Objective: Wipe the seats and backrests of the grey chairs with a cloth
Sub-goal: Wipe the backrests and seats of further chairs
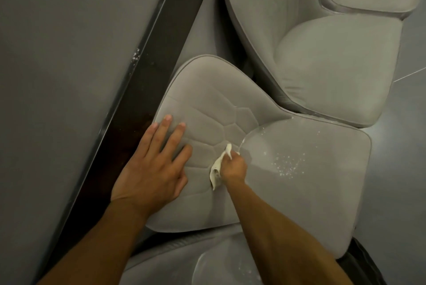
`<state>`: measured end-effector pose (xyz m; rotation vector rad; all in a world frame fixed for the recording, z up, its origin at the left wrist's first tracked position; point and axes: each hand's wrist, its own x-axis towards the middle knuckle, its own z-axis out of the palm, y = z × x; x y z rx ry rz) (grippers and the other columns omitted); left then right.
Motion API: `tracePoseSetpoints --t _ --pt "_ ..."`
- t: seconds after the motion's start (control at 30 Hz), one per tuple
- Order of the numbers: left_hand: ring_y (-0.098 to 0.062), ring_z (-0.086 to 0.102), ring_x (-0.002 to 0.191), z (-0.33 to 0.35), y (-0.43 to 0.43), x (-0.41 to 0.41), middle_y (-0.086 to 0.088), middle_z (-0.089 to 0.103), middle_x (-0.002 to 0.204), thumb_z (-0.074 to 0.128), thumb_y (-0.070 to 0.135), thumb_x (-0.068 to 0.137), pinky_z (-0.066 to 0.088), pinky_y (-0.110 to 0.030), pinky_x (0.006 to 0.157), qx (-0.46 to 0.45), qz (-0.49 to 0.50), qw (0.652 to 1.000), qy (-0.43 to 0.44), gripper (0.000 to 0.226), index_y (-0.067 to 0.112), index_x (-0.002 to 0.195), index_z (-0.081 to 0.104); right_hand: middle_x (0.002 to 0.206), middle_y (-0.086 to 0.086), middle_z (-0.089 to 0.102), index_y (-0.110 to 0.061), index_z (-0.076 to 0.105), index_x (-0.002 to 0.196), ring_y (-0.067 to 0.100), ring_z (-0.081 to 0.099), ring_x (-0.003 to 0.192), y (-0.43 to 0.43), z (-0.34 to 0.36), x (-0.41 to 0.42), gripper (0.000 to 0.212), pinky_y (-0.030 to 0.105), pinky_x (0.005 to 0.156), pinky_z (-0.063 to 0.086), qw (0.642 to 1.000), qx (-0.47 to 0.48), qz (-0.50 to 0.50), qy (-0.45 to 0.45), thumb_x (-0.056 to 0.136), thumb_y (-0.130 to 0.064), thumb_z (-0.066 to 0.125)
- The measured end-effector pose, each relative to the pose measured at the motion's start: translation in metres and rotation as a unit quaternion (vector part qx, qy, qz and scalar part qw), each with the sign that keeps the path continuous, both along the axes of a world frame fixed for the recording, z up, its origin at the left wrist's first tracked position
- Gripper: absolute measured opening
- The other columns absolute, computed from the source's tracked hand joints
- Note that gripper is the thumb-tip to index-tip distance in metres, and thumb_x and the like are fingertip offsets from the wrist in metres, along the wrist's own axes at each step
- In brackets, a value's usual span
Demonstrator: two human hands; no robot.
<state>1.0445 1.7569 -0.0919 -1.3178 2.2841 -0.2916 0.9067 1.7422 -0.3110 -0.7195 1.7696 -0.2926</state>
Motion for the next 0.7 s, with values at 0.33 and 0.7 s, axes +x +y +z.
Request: tracePoseSetpoints --t 0.33,0.7 --pt "-0.048 0.015 0.152 0.002 0.001 -0.002 -0.027 0.031 0.159 0.043 0.043 0.092 0.012 -0.059 0.124 0.004 0.001 1.0 0.013 0.055 0.011 0.133 0.061 0.131 -0.007 0.062 -0.018 0.063 0.131 0.003 0.056 0.123 0.075 0.078 0.027 0.04 0.018 0.107 0.04 0.94 -0.253 -0.069 -0.219 0.092 -0.026 0.067" --pt "-0.048 0.014 0.152 0.004 0.002 -0.003 -0.027 0.031 0.159 0.043 0.039 0.092 0.017 -0.06 0.122 -0.002 0.006 1.0 0.004 0.05 0.01 0.129 0.06 0.11 0.012 0.071 -0.02 0.071 0.113 0.03 0.064 0.105 0.092 -0.003 -0.01 0.027 0.026 0.081 0.043 0.997 -0.031 0.056 -0.035 0.1 -0.027 0.049"
